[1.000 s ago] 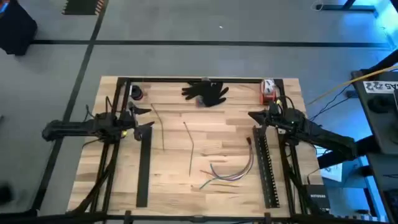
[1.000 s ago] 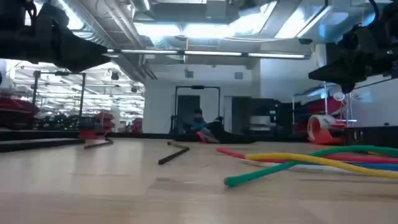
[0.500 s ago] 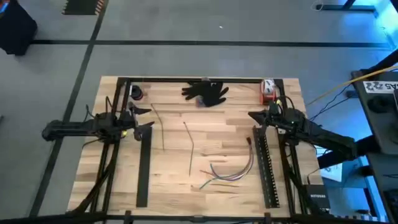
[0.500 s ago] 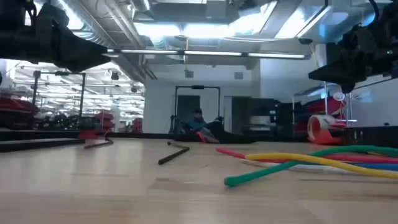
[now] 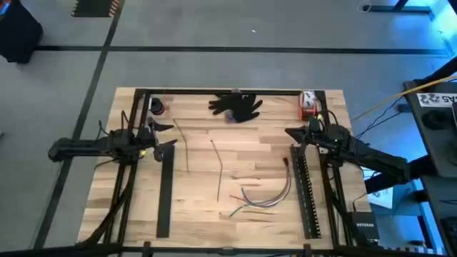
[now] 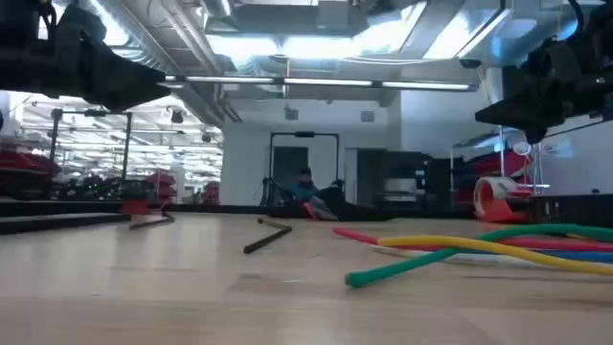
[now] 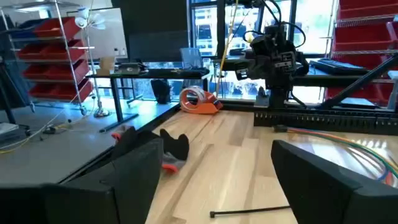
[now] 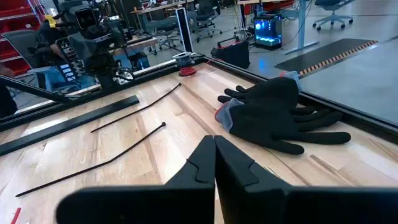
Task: Ziptie cables
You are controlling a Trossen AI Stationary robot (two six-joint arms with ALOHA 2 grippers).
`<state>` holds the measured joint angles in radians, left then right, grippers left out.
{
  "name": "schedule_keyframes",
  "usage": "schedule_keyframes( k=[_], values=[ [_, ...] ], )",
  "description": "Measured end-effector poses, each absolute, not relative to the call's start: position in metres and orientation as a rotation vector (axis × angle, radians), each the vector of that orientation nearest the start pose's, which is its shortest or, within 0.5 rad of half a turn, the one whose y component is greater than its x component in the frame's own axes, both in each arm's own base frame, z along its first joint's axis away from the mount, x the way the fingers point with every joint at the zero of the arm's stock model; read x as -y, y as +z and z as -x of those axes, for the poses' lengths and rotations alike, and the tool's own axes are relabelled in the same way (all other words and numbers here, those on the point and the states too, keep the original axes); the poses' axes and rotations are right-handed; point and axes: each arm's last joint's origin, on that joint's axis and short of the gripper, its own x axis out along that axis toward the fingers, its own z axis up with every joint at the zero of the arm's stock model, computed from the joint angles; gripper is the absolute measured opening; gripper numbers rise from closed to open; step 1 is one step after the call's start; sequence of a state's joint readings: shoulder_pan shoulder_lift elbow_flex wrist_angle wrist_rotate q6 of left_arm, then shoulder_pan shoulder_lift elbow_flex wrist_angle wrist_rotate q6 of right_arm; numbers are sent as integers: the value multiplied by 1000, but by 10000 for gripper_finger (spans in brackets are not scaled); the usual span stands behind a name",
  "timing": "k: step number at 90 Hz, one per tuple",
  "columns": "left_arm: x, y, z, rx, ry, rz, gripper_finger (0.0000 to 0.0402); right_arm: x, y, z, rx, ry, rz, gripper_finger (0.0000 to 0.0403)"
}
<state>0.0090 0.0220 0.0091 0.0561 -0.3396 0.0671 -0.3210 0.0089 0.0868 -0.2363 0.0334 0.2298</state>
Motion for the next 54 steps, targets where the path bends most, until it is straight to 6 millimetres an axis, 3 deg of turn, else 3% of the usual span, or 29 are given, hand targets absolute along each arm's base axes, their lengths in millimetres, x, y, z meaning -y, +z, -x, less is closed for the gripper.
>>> schedule_keyframes(
  k=[54],
  values=[
    [-11,170,-97,31,350,-60,295,30,171,-86,-102,-369,-249,1]
  ],
)
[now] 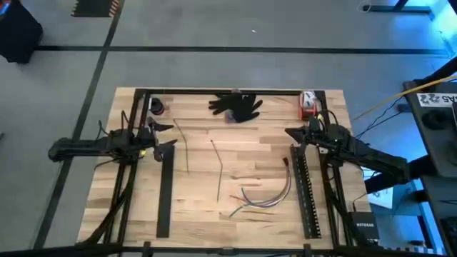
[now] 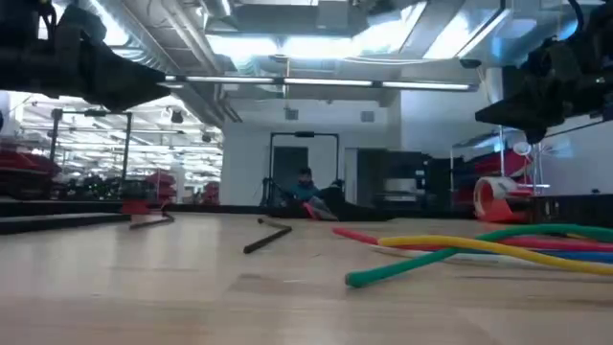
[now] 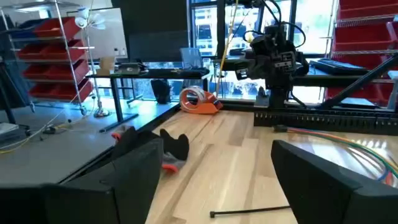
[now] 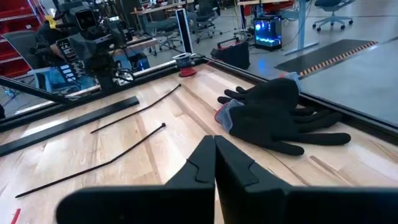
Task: Ziptie cables
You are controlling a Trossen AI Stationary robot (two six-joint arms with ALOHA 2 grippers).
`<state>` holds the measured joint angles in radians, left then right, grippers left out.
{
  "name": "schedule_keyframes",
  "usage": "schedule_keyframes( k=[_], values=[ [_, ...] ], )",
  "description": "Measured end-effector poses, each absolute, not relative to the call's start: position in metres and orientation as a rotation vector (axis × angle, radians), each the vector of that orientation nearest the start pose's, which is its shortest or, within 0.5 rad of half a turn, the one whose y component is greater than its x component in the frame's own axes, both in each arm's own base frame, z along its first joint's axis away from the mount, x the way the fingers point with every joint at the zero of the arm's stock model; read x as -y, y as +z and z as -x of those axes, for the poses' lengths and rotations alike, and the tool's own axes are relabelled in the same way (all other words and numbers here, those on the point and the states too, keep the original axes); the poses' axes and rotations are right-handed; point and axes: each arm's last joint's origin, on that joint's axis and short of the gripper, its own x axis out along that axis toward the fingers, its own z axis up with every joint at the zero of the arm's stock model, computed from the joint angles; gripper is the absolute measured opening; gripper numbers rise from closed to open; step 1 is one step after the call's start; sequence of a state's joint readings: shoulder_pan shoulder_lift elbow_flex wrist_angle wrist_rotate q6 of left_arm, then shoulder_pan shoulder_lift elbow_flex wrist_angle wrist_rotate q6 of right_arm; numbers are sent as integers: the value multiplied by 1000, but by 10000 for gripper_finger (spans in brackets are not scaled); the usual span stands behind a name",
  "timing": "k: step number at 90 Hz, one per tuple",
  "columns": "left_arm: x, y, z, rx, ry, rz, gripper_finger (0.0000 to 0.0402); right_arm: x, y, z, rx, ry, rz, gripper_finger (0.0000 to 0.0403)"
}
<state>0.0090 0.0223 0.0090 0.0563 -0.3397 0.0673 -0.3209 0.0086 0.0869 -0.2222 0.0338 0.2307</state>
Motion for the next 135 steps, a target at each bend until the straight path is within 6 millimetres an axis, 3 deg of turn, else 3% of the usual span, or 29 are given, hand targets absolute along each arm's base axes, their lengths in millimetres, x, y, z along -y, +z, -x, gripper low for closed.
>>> schedule_keyframes(
  k=[9,28,44,54,73,88,103,120,135],
  values=[
    [-11,170,-97,31,350,-60,295,30,174,-87,-59,-368,-314,1],
    [-11,170,-97,31,350,-59,295,31,182,-87,133,-382,-797,1],
    [-11,170,-97,32,351,-70,295,34,183,-86,234,-465,-970,1],
    [-11,175,-96,85,352,-35,295,36,184,-87,265,-511,-965,1],
    [-11,191,-93,297,326,238,295,40,186,-95,281,-547,-949,1],
    [-13,201,-90,408,342,255,295,43,188,-106,269,-549,-896,1],
    [-12,205,-89,405,344,215,295,47,200,-120,247,-497,-797,1],
    [-12,216,-86,333,354,181,295,55,229,-155,80,-454,-619,1],
    [-12,220,-83,210,360,185,295,69,248,-205,-127,-403,-488,1]
  ],
)
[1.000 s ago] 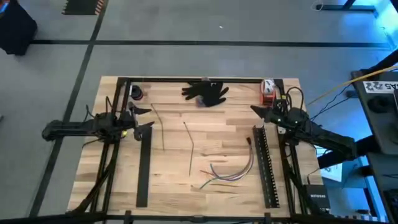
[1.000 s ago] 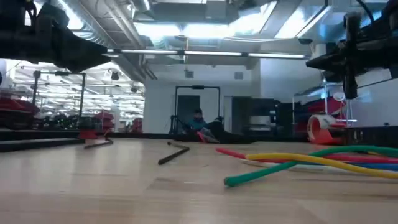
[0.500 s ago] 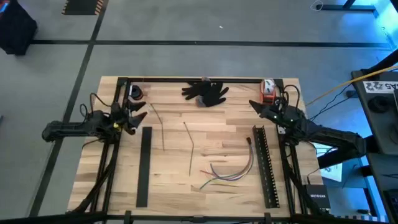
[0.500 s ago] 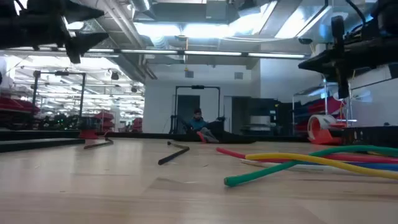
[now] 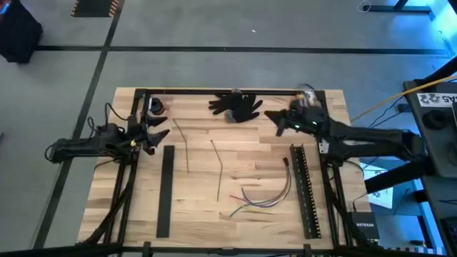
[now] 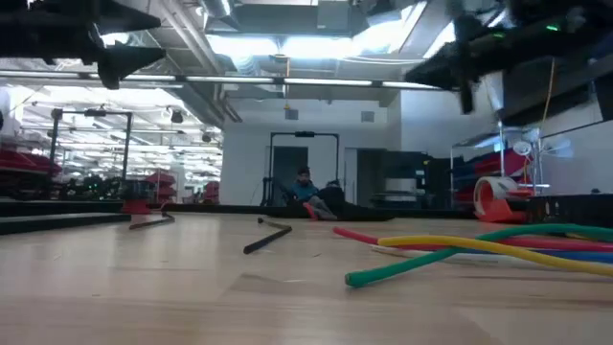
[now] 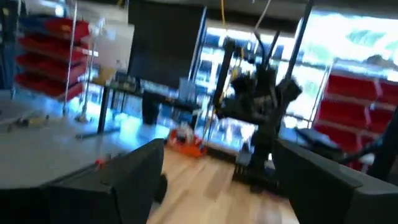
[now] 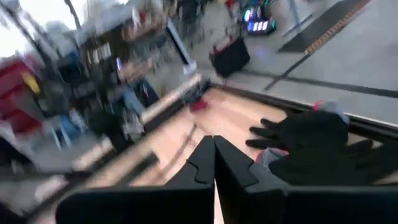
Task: Ziptie cables
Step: Insert the right black zip tie into the locking head
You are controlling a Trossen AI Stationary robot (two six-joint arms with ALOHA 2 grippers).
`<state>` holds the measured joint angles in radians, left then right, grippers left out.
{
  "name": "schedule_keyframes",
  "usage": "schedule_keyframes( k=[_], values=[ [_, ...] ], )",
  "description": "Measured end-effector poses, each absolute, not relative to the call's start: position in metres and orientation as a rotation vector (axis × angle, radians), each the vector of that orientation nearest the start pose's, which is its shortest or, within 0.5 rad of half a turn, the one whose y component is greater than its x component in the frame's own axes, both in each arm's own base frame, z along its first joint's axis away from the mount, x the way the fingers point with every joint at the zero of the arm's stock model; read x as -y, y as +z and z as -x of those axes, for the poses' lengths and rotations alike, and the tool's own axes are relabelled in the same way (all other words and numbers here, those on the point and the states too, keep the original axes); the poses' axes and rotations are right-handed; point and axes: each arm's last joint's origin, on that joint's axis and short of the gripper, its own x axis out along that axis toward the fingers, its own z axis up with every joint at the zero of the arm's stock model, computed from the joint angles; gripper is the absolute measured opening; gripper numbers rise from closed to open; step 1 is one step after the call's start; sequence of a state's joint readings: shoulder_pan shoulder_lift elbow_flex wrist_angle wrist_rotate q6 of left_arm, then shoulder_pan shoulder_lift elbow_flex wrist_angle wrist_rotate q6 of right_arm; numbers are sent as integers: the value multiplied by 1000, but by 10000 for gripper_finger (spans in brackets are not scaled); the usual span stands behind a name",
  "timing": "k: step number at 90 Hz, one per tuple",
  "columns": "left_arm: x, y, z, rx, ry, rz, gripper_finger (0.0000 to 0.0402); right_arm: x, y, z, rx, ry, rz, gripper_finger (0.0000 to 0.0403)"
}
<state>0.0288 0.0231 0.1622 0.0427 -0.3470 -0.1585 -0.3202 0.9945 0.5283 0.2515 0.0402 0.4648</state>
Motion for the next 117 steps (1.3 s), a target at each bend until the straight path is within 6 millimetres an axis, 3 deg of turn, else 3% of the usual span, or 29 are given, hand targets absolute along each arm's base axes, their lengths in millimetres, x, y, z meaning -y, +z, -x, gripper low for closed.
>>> schedule_keyframes(
  k=[19,35,54,68,91,117],
  values=[
    [-12,225,-81,209,360,180,295,89,253,-279,-319,-303,-436,1],
    [-12,221,-82,166,364,178,295,91,247,-334,-441,-251,-389,1],
    [-12,221,-82,198,351,317,295,82,243,-373,-572,-222,-365,8],
    [-12,220,-82,195,350,353,295,77,254,-381,-604,-239,-347,56],
    [-13,217,-82,171,366,394,295,84,279,-378,-680,-286,-304,147],
    [-13,222,-85,155,389,472,295,84,300,-362,-786,-300,-150,163]
  ],
)
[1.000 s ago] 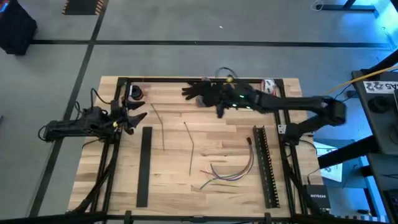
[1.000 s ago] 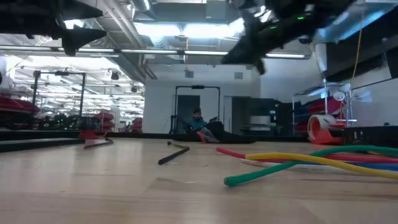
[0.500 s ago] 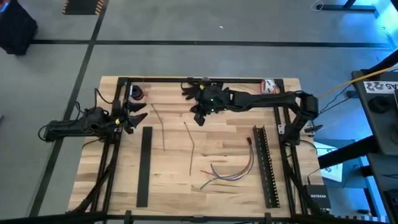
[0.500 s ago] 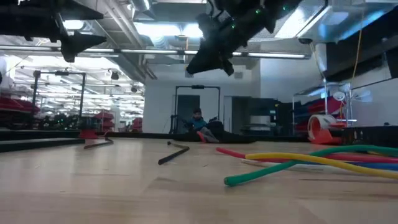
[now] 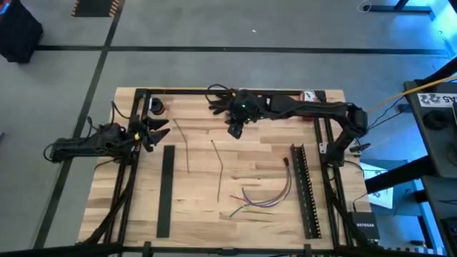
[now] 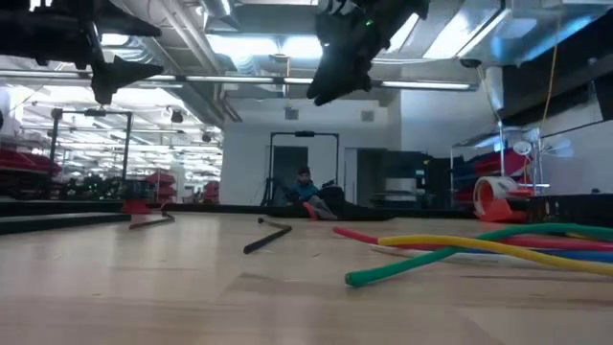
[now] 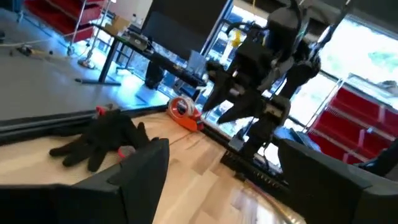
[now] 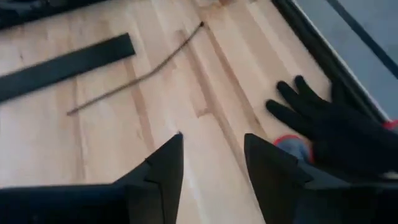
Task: Ziptie cables
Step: Insert the right black zip tie into the locking head
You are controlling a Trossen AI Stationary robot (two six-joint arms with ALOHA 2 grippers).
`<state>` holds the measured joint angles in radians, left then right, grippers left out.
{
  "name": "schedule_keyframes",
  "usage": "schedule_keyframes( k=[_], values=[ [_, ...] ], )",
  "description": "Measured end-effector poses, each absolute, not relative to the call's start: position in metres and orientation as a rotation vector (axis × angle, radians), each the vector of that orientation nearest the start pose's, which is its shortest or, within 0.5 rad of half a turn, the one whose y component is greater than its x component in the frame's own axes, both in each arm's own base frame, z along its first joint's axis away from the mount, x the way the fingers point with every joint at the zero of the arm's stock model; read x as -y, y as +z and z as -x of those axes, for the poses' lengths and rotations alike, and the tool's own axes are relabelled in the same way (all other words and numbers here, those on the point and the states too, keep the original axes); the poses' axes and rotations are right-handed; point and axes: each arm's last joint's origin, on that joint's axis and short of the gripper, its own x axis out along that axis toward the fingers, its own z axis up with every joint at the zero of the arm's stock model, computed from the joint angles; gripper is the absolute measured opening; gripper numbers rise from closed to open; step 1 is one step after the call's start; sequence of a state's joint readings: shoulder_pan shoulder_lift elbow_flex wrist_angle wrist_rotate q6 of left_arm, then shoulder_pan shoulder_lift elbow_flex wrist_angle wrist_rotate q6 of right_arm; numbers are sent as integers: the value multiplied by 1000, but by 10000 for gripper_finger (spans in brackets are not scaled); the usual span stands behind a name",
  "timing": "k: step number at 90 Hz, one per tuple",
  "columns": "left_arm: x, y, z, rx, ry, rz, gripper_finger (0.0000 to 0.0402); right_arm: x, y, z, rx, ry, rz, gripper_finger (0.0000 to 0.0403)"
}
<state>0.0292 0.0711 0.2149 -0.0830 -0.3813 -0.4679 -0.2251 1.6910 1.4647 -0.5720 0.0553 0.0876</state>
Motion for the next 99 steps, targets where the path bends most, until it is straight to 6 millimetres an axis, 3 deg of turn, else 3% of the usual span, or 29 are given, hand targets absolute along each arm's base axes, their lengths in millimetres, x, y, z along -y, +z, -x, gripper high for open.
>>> schedule_keyframes(
  k=[22,40,59,73,99],
  values=[
    [-16,250,-111,-72,495,405,295,93,299,-334,-751,-334,-153,163],
    [-17,249,-148,-318,547,456,295,83,273,-332,-738,-253,-171,163],
    [-16,249,-189,-452,560,523,295,76,240,-326,-761,-210,-172,163],
    [-17,239,-216,-524,611,584,295,71,222,-319,-813,-148,-185,163],
    [-18,206,-264,-615,738,773,280,69,211,-297,-860,-187,-103,163]
  ],
)
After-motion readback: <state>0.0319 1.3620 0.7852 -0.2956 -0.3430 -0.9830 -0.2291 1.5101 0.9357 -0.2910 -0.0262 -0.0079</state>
